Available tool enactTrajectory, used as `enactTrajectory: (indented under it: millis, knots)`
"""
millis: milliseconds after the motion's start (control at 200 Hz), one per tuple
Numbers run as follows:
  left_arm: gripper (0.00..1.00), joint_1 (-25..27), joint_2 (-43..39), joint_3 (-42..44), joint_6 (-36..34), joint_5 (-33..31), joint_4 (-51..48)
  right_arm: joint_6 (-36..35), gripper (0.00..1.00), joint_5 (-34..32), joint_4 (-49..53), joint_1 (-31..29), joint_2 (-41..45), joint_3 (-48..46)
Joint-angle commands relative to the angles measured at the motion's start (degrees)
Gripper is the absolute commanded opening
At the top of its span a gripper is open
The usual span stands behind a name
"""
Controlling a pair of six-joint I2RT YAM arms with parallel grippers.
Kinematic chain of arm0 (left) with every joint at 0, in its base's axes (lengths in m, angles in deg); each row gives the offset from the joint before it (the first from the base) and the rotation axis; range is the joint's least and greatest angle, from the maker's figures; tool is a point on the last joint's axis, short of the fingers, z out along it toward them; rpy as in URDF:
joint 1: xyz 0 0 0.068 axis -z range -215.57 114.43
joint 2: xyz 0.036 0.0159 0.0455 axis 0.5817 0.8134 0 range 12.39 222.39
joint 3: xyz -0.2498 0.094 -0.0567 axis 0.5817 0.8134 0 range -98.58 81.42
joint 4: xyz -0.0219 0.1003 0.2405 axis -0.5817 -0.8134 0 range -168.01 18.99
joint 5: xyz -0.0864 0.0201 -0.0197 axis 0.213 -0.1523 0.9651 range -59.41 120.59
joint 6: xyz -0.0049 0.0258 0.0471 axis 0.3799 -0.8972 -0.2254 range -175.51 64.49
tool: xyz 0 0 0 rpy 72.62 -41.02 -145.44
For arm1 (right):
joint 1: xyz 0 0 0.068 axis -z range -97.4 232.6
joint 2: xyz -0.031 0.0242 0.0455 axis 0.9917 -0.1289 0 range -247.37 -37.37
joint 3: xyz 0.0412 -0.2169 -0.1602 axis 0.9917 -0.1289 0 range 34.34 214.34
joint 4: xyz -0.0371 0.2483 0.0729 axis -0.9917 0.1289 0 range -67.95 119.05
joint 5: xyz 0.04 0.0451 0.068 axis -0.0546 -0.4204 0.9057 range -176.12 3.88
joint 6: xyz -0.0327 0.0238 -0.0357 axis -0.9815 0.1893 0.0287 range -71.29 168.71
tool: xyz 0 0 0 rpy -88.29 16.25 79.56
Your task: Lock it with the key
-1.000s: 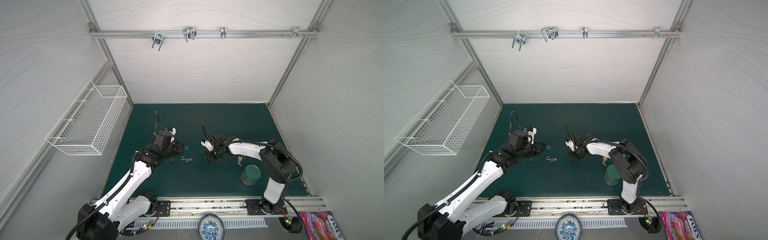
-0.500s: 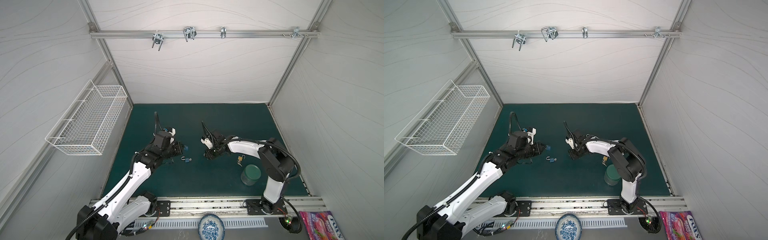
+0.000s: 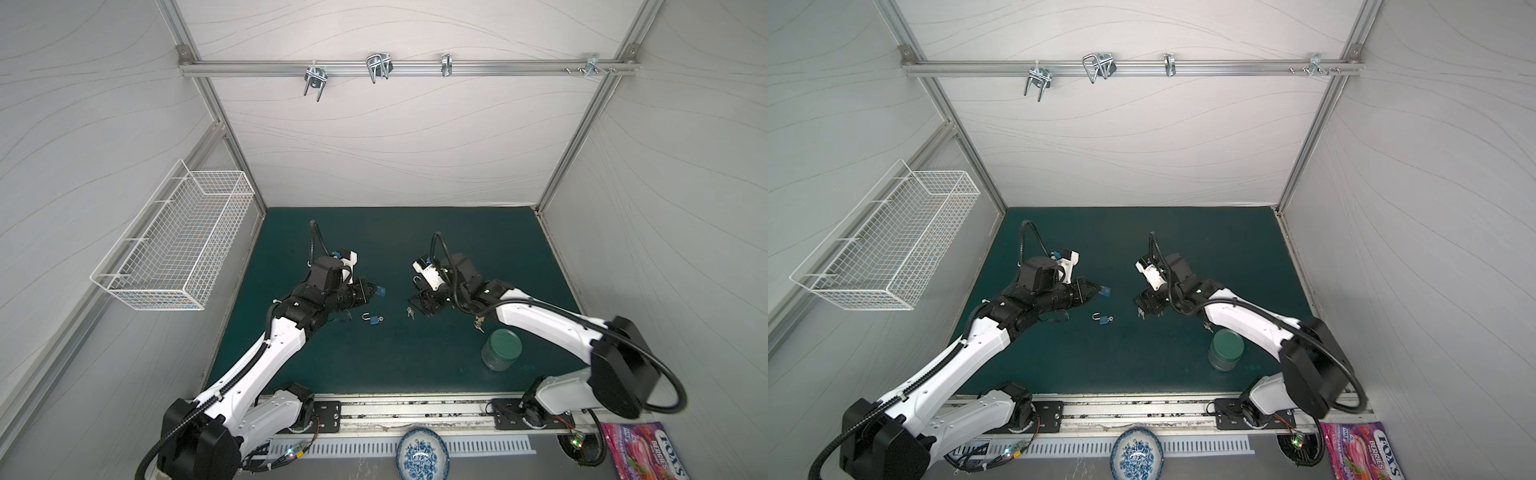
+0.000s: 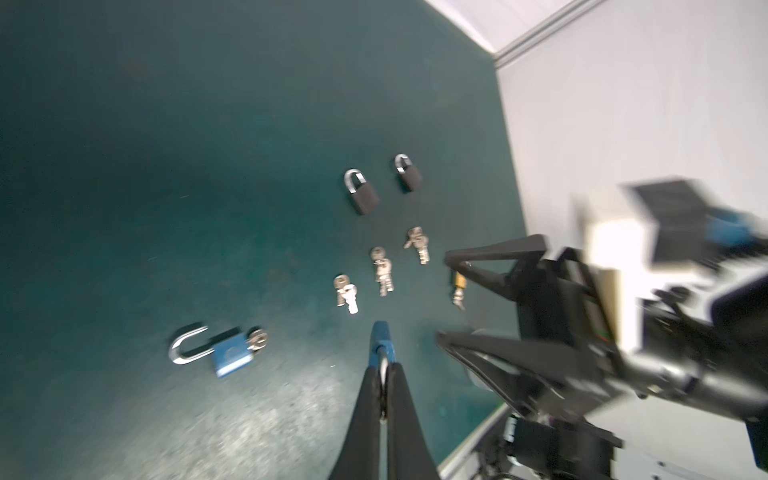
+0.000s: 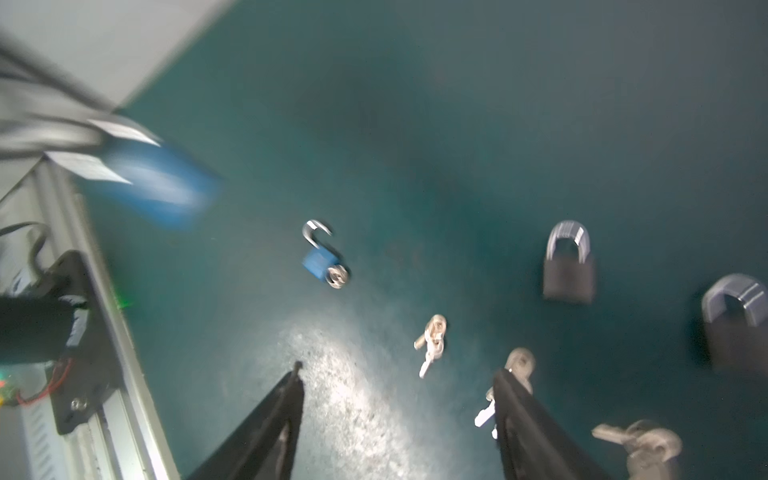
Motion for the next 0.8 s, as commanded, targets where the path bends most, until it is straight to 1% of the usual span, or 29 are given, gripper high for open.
enactTrajectory:
  millis: [0,85,125,140,165,285,385,510,650,795]
  knots:
    - [0.00,-0.3,1.9,-4.4,2.0,11.0,10.0,-7.6,0.80,3.0,-4.4,-0.8,5.2,-1.4]
    - [0.00,-0.2,3.3,-4.9,3.5,16.1,13.7,-11.7,0.81,3.4,-4.9,-2.3,8.5,-2.3]
    - [0.00,-0.1,3.5,-4.6,4.1,17.6,15.5,-13.0,0.81,4.3,-5.1,-2.9,10.3,-2.8]
    - [0.00,-0.1,3.6,-4.6,4.1,18.0,15.9,-14.8,0.81,4.7,-5.1,-3.0,10.9,-3.0]
    - [0.00,0.0,3.6,-4.6,4.2,18.7,16.4,-16.0,0.80,5.2,-4.8,-3.3,11.8,-3.2]
    - [0.00,0.6,3.2,-5.1,4.0,20.3,17.3,-21.2,0.80,6.3,-3.0,-3.7,15.4,-4.0]
    - [0.00,2.1,3.1,-5.5,3.3,21.2,17.1,-25.1,0.75,5.5,-3.4,-3.7,17.5,-5.2]
    - [0.00,4.1,2.9,-5.1,3.1,22.1,17.6,-27.4,0.67,4.7,-4.2,-3.7,18.8,-4.9]
    - [0.00,5.2,2.9,-5.6,3.1,22.6,18.0,-28.6,0.63,4.6,-1.9,-3.7,17.2,-2.1]
    - [0.00,5.6,2.5,-5.6,3.0,22.6,18.5,-29.4,0.59,2.3,-1.5,-4.1,15.2,-1.1]
